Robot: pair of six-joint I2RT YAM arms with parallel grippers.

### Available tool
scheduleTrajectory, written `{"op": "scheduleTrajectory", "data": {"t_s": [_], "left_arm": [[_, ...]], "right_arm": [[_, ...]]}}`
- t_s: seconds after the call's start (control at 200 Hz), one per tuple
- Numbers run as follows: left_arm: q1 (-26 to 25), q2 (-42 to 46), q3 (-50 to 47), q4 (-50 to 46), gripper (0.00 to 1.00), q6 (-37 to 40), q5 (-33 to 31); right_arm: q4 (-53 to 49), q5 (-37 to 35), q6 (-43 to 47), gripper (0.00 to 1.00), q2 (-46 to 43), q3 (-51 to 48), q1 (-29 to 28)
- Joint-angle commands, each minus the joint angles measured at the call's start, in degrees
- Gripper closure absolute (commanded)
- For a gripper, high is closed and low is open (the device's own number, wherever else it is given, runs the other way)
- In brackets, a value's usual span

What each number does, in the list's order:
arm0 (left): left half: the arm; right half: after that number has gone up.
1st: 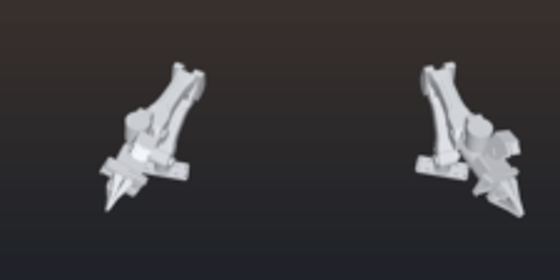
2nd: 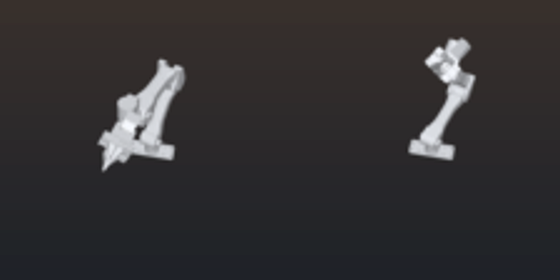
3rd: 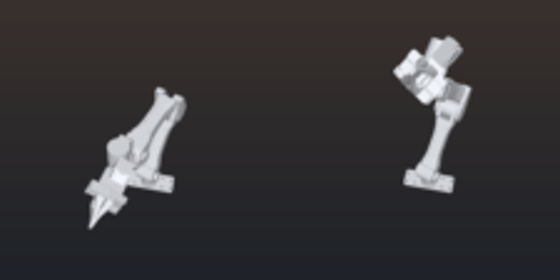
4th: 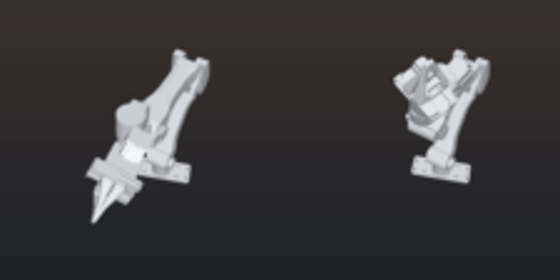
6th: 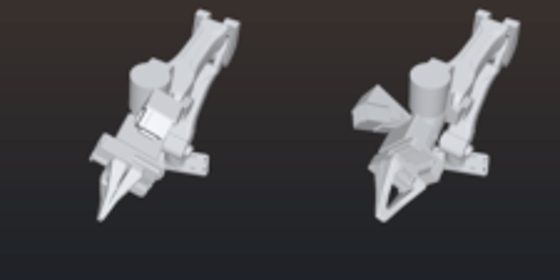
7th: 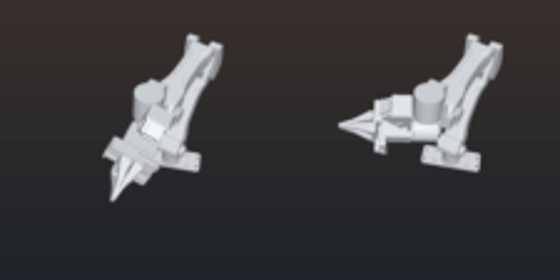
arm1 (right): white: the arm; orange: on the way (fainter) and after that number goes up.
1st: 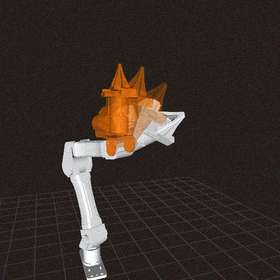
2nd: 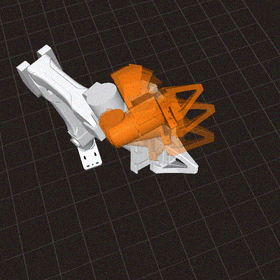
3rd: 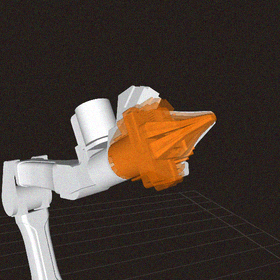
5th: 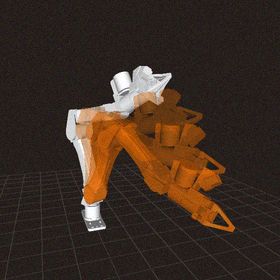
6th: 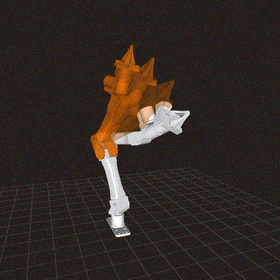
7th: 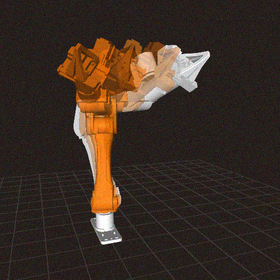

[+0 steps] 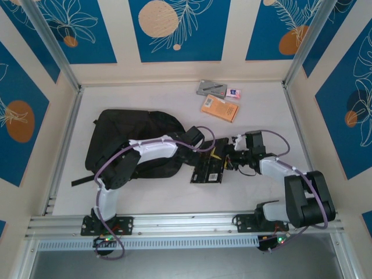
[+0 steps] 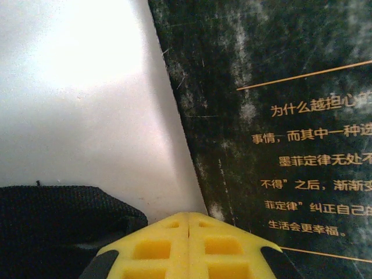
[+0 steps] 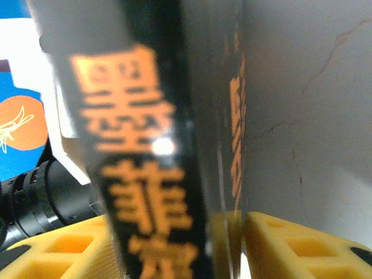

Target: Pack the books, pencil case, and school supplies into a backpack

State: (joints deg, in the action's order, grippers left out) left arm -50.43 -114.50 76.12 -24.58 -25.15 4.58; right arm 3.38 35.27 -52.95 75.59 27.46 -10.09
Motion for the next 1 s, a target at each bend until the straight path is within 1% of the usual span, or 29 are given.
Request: {"op": "scheduleTrajectory", "data": {"t_s": [0.0,0.09,0.155,0.195,0.235,0.275,0.32,0.37,0.42,0.52,0.56,0.65,0.71,0.78,0.805,0.875,0.935,0.995], "left_arm": [[-0.89,-0.43,-1.73,2.73,1.00,-1.13,6.35],[-0.72,1.09,-2.22,2.53,1.00,-1.39,5.93],[-0.65,3.04,-3.04,2.68,1.00,-1.80,5.39],[-0.50,4.44,-3.50,2.66,1.00,-2.07,4.97],[-0.34,5.77,-3.68,2.45,1.00,-2.33,4.78],[-0.32,7.25,-3.78,2.15,1.00,-2.53,4.82],[-0.30,8.99,-3.78,1.83,1.00,-2.62,4.89],[-0.28,10.97,-3.69,1.26,0.95,-2.65,5.00],[-0.28,13.22,-3.61,0.74,0.86,-2.63,5.01],[-0.01,18.26,-3.69,-0.58,0.63,-2.87,4.38],[0.37,20.44,-3.99,-0.88,0.55,-3.25,4.68],[1.82,25.84,-5.17,-0.94,0.40,-4.84,6.13],[3.03,29.57,-6.40,-0.42,0.29,-6.22,7.73],[4.25,33.12,-7.50,0.29,0.19,-7.03,10.16],[4.60,34.01,-7.80,0.47,0.17,-7.26,11.23],[5.65,35.73,-8.24,0.71,0.15,-7.71,14.90],[6.47,36.44,-8.93,1.77,0.15,-8.07,20.43],[6.96,37.52,-9.83,2.78,0.15,-8.25,24.29]], "right_arm": [[-0.41,0.95,0.88,0.50,-0.01,1.04,-0.68],[-4.11,-2.87,3.02,0.57,-0.58,1.65,-0.10],[-6.71,-4.77,4.06,0.70,-1.29,2.02,0.83],[-7.73,-5.20,4.89,0.81,-1.95,2.13,1.32],[-9.30,-6.11,5.62,0.90,-2.95,2.23,1.62],[-10.73,-7.18,6.56,0.96,-4.21,2.35,1.65],[-12.16,-8.27,7.51,1.00,-5.97,2.44,1.65],[-13.74,-9.49,8.32,1.00,-8.30,2.46,1.60],[-14.97,-10.12,9.07,1.00,-11.21,2.55,1.56],[-16.42,-10.31,10.20,1.00,-18.03,2.43,1.54],[-15.77,-9.01,10.48,1.00,-21.14,2.19,1.49],[-12.52,-5.67,9.62,1.00,-28.19,1.18,1.58],[-8.20,-2.27,7.70,1.00,-32.36,0.20,1.64],[-2.51,1.50,4.06,1.00,-35.63,-0.63,1.57],[-0.10,2.81,2.46,1.00,-36.22,-0.85,1.49],[6.12,6.38,-2.07,1.00,-36.59,-1.02,1.09],[10.87,8.98,-5.15,1.00,-36.31,-0.60,0.33],[14.94,10.63,-7.55,1.00,-36.28,-0.04,-0.96]]}}
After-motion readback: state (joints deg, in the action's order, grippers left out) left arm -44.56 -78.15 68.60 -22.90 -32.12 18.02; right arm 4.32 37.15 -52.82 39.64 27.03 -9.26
